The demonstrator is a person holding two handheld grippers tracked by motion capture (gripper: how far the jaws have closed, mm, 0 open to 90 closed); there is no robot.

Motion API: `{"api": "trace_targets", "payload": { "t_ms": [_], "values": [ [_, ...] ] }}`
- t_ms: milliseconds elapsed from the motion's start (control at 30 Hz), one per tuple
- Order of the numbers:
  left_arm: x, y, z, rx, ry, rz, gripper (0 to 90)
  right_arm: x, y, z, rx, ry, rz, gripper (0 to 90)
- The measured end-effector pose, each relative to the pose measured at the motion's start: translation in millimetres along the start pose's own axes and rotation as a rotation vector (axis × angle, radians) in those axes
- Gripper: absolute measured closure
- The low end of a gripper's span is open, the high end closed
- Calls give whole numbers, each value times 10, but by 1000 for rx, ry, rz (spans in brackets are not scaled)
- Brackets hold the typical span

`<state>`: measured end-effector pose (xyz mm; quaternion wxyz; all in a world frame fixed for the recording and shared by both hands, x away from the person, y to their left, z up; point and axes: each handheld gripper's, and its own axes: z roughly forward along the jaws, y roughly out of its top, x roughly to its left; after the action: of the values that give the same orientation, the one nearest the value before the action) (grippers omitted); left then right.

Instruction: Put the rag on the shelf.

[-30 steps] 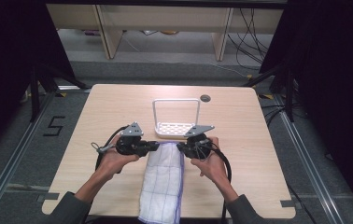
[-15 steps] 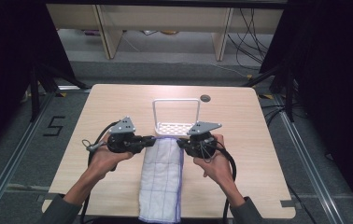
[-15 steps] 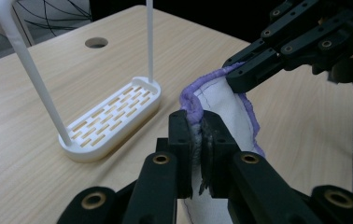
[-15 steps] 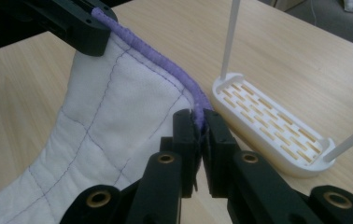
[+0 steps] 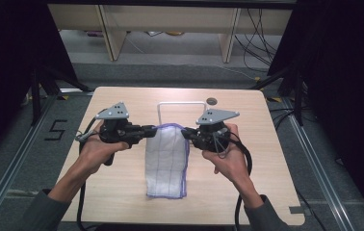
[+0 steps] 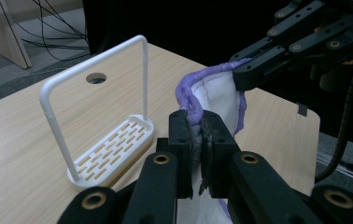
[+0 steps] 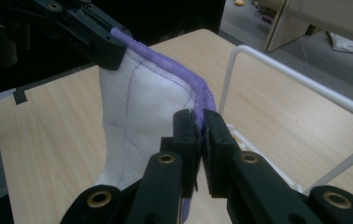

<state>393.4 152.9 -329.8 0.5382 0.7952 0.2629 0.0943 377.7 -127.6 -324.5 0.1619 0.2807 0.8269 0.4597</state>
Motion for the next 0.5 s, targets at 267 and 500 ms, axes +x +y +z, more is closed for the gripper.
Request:
{"api": "trace_targets", "payload": {
  "t_ms": [267,500],
  "values": [
    [99,250,8,1,28,0,832,-150,223,-85,-29,-23,11,857],
    [202,407,87,-12,62,3,833,-299,365,-55,-41,-58,13,857]
  ]
}}
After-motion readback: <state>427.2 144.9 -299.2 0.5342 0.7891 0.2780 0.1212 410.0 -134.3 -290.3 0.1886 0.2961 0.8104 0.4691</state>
